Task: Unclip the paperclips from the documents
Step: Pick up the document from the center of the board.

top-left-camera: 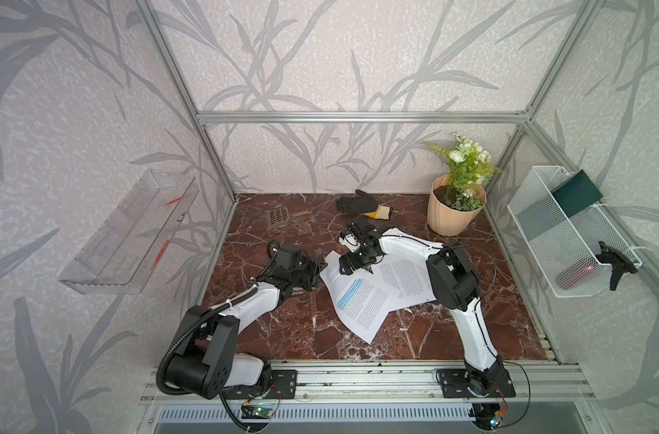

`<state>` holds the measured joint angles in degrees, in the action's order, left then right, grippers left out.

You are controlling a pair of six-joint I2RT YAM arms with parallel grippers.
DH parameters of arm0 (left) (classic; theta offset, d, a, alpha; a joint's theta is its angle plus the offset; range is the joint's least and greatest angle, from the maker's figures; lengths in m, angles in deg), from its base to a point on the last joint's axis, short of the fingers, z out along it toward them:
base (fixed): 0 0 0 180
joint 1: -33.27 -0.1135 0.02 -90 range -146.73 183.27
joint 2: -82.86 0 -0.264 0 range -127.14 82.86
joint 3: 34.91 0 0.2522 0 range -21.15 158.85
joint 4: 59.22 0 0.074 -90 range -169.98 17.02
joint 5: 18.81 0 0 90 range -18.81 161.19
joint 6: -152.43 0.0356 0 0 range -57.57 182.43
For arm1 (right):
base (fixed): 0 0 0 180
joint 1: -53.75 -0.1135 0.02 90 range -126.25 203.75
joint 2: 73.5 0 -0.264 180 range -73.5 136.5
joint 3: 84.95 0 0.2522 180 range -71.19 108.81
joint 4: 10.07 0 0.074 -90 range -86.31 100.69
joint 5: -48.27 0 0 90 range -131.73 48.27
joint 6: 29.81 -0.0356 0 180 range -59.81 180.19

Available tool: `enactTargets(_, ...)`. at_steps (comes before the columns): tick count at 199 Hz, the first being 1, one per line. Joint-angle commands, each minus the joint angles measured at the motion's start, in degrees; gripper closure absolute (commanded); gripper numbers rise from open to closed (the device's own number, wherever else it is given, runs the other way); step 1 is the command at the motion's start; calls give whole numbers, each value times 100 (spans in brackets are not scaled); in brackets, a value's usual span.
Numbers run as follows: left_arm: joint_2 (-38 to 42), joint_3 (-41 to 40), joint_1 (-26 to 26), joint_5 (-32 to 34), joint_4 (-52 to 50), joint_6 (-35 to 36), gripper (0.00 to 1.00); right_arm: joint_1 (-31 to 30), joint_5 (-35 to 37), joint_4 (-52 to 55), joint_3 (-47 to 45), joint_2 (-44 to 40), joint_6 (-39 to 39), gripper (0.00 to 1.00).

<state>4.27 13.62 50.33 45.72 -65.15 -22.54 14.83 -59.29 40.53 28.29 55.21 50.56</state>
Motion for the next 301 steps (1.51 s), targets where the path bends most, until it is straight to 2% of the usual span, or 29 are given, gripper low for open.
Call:
enactTargets(1,-82,279,-10,-124,-482,451,80,-63,-109,426,-377,612,-67,14)
enactTargets(33,-264,492,-10,-268,-897,918,93,-61,-99,442,-370,621,-66,14)
enactTargets(42,-320,557,-10,-287,-1059,1056,100,-63,-99,438,-369,612,-70,14)
enactTargets(95,-633,937,-70,-448,-2071,1996,100,-59,-94,477,-320,613,-54,14)
enactTargets(109,-692,1050,-96,-450,-2388,2234,87,-46,-92,498,-293,636,-39,14)
enactTargets(126,-751,1137,-115,-462,-2720,2480,78,-46,-98,503,-290,644,-44,14)
enactTargets(139,-808,1176,-124,-497,-2877,2603,67,-46,-99,506,-289,644,-48,14)
enactTargets(173,-908,864,-190,-727,-2532,2525,45,-46,-107,501,-270,659,-60,14)
enactTargets(183,-953,827,-202,-747,-2524,2569,41,-41,-111,507,-276,664,-62,14)
enactTargets(212,-1053,815,-268,-705,-2769,2929,41,-37,-107,507,-285,660,-57,14)
enactTargets(226,-1071,743,-353,-725,-2779,3060,45,-42,-107,499,-298,649,-62,14)
enactTargets(238,-1033,690,-416,-747,-2739,3104,63,-37,-106,496,-306,648,-58,14)
enactTargets(246,-986,675,-447,-763,-2735,3141,70,-37,-99,508,-304,654,-48,14)
enactTargets(277,-733,681,-509,-805,-2698,3175,72,-38,-107,506,-305,663,-48,14)
enactTargets(301,-619,643,-518,-831,-2682,3196,87,-39,-116,503,-276,675,-61,14)
